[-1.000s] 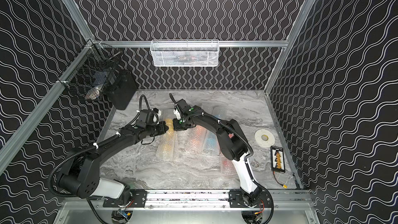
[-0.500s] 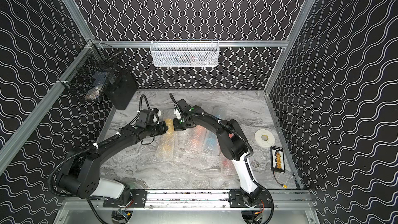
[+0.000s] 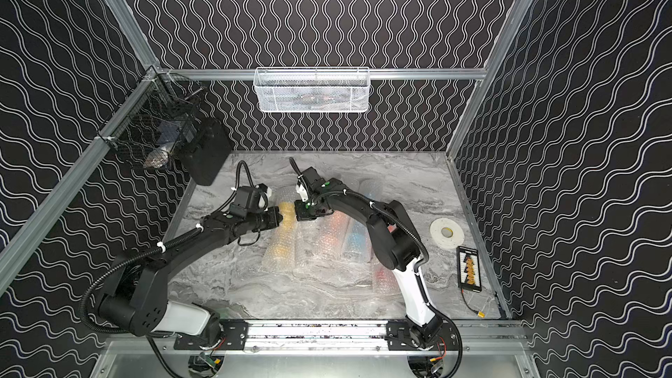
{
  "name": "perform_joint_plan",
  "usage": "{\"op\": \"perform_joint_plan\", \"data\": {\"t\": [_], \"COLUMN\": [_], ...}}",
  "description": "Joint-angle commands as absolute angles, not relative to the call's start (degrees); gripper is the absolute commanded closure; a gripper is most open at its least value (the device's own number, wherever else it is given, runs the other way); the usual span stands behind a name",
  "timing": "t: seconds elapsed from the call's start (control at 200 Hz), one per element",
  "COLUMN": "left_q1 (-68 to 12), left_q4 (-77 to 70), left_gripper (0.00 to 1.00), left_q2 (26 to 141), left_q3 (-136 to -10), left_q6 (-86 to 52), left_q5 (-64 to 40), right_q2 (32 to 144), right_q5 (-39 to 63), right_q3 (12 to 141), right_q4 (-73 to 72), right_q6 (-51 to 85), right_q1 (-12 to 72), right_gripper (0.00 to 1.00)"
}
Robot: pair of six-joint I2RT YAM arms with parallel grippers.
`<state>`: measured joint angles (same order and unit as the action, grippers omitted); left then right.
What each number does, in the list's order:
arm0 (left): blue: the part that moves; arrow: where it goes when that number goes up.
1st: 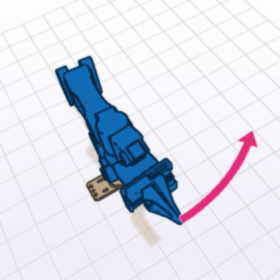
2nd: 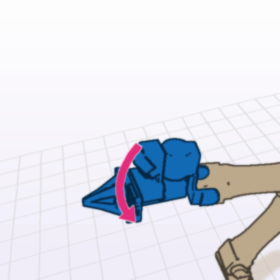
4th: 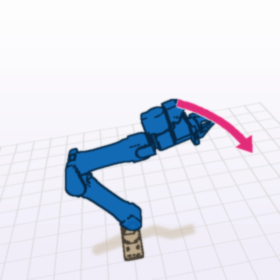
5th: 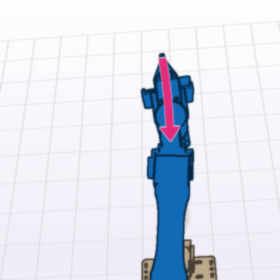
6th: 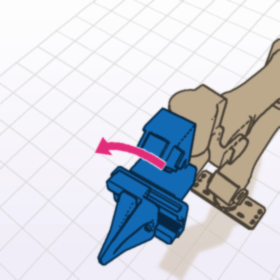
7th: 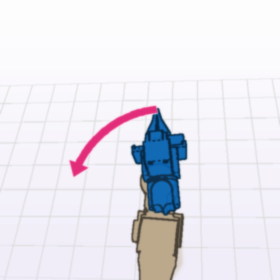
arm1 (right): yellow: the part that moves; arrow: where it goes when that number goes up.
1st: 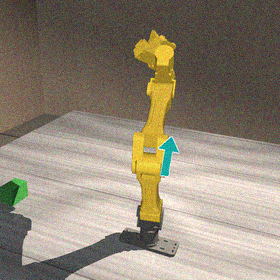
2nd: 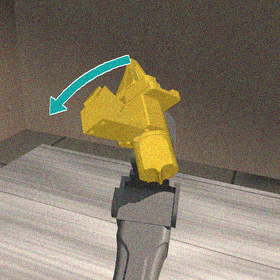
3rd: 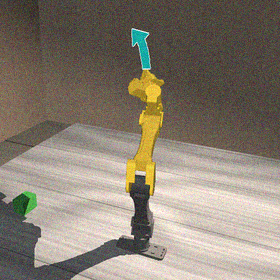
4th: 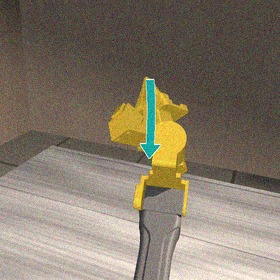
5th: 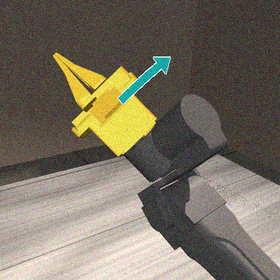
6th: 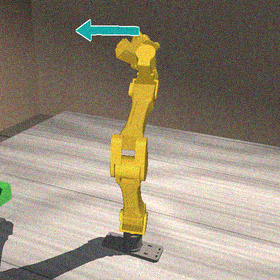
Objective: Unpack wine glasses from bubble wrap
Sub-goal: Unwrap the bubble wrap at the center of the board.
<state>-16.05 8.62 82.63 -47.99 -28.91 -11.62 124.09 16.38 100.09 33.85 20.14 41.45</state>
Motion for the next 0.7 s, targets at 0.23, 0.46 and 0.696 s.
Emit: {"op": "perform_joint_plan", "data": {"t": [0.23,0.46,0.696], "left_q1": [-15.97,-15.84,-15.83], "left_q4": [10.63,10.27,9.35], "left_gripper": [1.00,1.00,1.00], "left_q2": [81.62,81.65,81.50], "left_q3": [-47.81,-47.70,-47.29], "left_q6": [-27.51,-27.70,-28.25], "left_q5": [-8.89,-9.22,-9.88], "right_q2": [123.38,123.31,122.39], "right_q5": [14.94,15.21,18.67], "right_q3": [99.67,99.40,99.13], "right_q4": [34.28,34.17,33.26], "right_q6": [20.22,20.30,20.01], "right_q1": [41.22,41.13,41.13], "right_gripper": [1.00,1.00,0.99]}}
